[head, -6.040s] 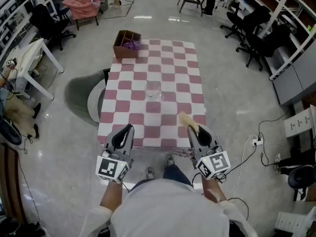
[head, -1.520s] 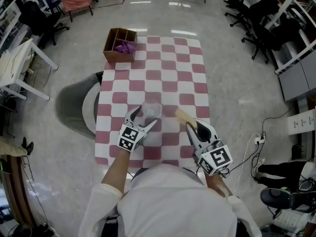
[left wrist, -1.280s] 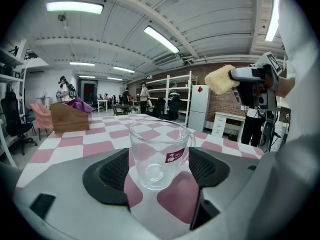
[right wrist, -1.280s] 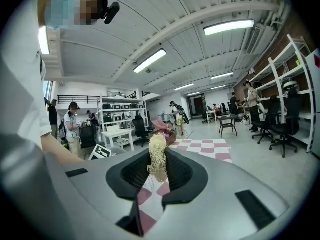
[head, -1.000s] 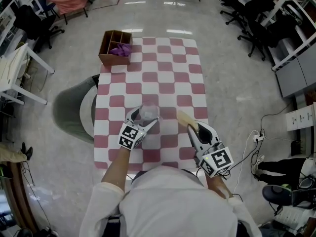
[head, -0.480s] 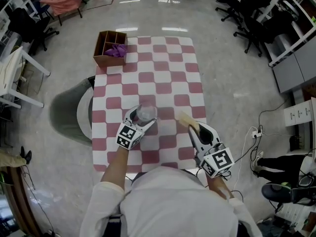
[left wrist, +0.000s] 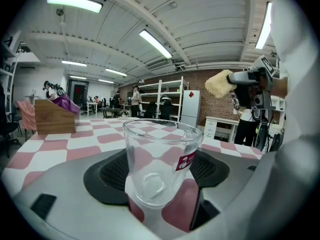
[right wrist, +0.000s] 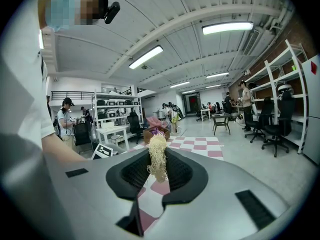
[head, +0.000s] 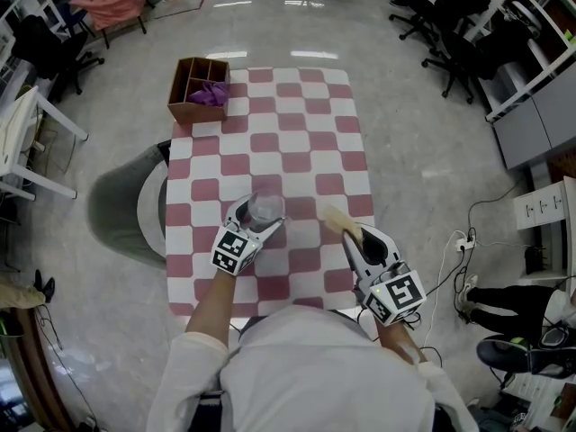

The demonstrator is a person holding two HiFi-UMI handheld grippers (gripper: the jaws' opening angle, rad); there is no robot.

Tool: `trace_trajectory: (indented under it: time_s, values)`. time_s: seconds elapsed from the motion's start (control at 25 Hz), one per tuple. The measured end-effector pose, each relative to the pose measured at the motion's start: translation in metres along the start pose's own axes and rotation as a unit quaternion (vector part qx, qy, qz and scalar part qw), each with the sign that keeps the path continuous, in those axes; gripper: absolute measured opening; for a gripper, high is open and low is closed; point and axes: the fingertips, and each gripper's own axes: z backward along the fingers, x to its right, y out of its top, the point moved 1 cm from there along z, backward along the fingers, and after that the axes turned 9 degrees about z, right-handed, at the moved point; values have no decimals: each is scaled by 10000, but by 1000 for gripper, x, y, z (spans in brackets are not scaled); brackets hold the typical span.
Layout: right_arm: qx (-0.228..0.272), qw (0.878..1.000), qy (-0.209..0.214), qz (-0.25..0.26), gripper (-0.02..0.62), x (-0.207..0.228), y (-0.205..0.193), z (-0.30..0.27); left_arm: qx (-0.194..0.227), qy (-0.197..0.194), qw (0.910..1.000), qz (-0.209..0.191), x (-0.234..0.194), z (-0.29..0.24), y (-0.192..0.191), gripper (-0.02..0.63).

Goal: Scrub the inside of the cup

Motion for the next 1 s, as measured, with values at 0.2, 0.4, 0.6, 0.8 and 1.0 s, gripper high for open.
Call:
trace_trajectory:
  time_s: [0.2, 0.4, 0.6, 0.8, 1.0]
  values:
    - [-39, 10000, -40, 18, 86, 2, 2, 2, 7, 52, 10000, -79, 3, 1, 1, 357]
    - [15, 10000, 28, 38, 87, 1, 7, 1, 96, 29, 9996, -250, 9, 10, 13, 357]
    - [165, 9996, 214, 81, 86, -4, 13, -4, 68, 169, 9984, -533, 14, 23, 32, 357]
    - [344, 9983, 456, 150, 87, -13, 24, -9, 139, 300, 9973, -659, 26, 41, 52, 357]
    - [544, 9952, 783, 197, 86, -26, 39, -12, 94, 549, 9937, -970, 42, 56, 73, 357]
